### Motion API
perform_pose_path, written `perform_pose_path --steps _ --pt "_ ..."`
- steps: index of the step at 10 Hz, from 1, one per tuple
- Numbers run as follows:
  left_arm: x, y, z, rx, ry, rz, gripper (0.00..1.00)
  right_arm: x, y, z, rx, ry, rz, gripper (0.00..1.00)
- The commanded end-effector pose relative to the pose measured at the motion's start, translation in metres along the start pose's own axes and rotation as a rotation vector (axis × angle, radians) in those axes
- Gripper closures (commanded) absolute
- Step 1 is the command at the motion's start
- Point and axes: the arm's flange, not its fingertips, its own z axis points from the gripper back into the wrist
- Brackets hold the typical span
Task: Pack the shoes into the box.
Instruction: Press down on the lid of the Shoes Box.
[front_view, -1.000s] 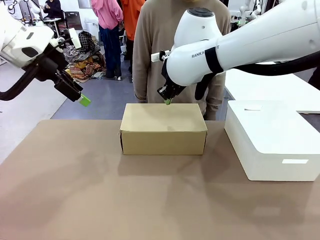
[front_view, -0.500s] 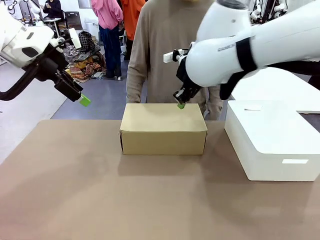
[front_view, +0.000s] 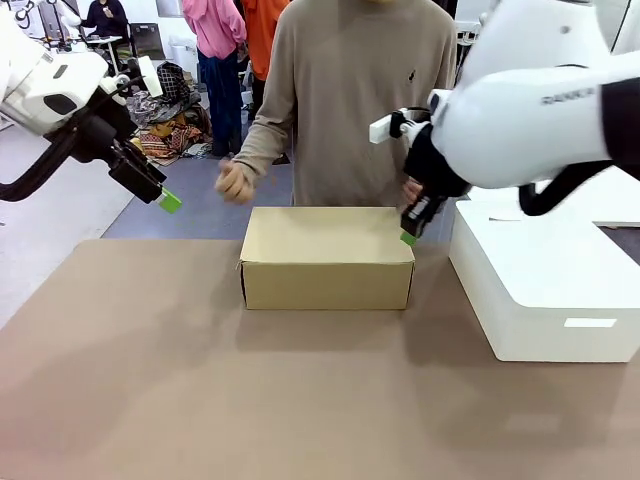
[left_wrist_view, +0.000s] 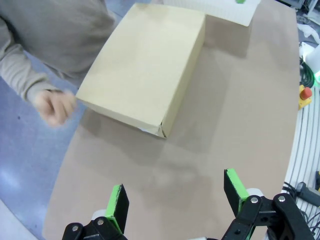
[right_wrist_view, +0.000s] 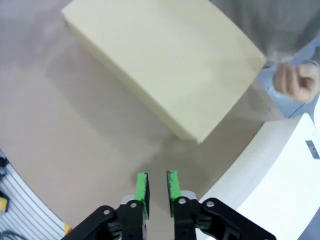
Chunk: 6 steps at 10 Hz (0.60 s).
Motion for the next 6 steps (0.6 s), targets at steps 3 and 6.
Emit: perform_pose_path --steps 3,6 --pt "0.0 0.0 0.003 0.0 0.016 0.009 0.0 -0.059 0.015 0.025 0.046 0.003 0.037 0.0" --pt "0.0 0.0 0.003 0.0 0.016 0.009 0.0 -0.089 0.032 0.029 0.043 0.007 0.053 0.0"
